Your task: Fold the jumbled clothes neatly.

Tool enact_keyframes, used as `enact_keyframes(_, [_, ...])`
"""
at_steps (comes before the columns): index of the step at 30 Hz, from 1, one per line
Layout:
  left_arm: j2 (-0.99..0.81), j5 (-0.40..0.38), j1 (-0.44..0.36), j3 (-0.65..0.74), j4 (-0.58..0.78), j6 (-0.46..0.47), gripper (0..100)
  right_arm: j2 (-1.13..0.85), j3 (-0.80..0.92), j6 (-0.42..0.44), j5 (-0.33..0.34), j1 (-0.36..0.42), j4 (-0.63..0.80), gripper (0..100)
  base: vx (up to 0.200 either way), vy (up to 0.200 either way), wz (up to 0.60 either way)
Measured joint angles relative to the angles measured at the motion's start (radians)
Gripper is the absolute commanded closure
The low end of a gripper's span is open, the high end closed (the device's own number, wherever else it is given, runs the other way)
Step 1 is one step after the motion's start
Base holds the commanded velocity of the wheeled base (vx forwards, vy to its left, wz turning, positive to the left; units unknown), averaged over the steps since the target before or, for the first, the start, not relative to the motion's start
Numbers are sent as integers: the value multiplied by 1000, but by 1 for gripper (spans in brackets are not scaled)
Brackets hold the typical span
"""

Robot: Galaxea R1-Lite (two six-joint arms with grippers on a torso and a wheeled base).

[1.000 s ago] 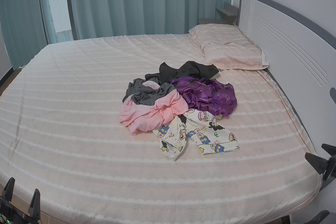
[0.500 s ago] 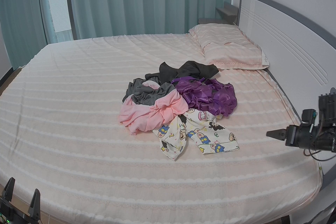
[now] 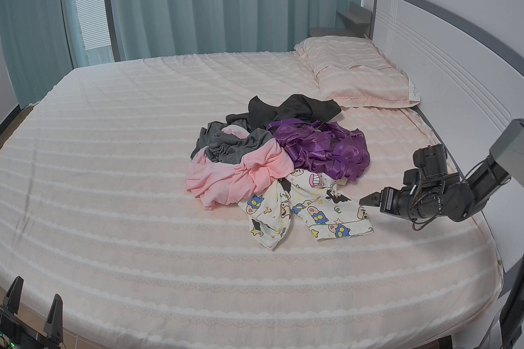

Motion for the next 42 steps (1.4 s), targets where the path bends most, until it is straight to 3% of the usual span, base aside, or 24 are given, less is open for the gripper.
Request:
enact_keyframes(13, [0, 0, 0, 0, 0, 0, 0, 225, -160, 0, 8, 46, -7, 0, 0, 0, 0])
enact_keyframes(32, [0, 0, 0, 0, 0, -1, 0, 228, -212, -30, -2, 205, 18, 0, 0, 0, 0])
enact_keyframes(42, [0, 0, 0, 0, 0, -1, 0, 264, -280, -131, -85, 231, 106, 0, 0, 0, 0])
